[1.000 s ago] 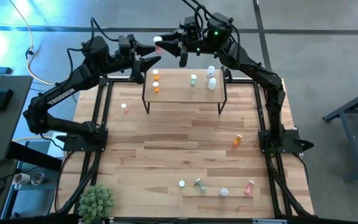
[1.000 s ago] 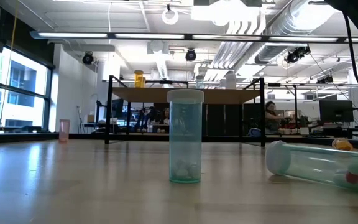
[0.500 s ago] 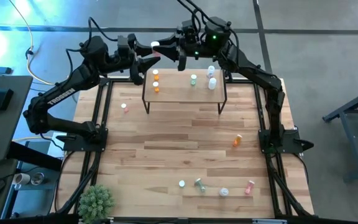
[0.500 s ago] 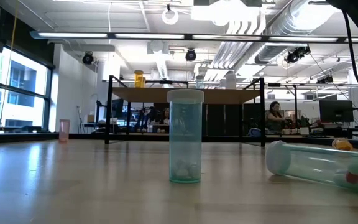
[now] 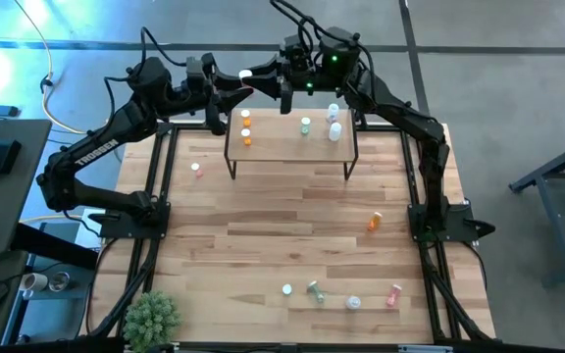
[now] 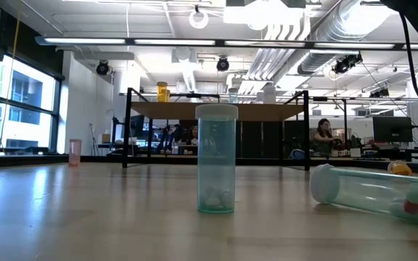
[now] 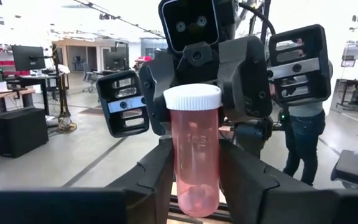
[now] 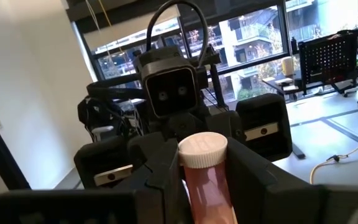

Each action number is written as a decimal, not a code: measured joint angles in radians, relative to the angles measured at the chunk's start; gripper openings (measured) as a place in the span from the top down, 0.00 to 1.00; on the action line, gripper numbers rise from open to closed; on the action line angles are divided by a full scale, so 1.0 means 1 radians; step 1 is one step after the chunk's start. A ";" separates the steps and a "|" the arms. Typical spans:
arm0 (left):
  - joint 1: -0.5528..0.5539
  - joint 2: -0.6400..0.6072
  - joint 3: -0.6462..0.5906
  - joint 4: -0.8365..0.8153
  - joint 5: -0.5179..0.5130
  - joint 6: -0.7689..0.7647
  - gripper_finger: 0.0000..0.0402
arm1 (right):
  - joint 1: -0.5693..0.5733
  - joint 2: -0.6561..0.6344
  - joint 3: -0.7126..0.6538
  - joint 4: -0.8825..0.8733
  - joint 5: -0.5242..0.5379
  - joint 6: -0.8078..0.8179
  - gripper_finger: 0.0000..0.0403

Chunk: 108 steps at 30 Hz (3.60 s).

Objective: Pick and place medicine bottles onto shelf by color
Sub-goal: Adjust the pill bottles on the shelf

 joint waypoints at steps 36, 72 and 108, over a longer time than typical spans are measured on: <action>0.001 0.001 0.000 -0.087 -0.106 0.060 0.76 | -0.049 0.000 0.001 -0.169 -0.013 -0.138 0.50; 0.001 0.167 0.000 -0.256 -0.235 0.281 0.76 | -0.212 0.000 0.001 -0.472 -0.221 -0.497 0.50; -0.080 0.168 0.000 -0.216 -0.241 0.288 0.76 | -0.113 0.000 0.000 -0.613 -0.041 -0.559 0.66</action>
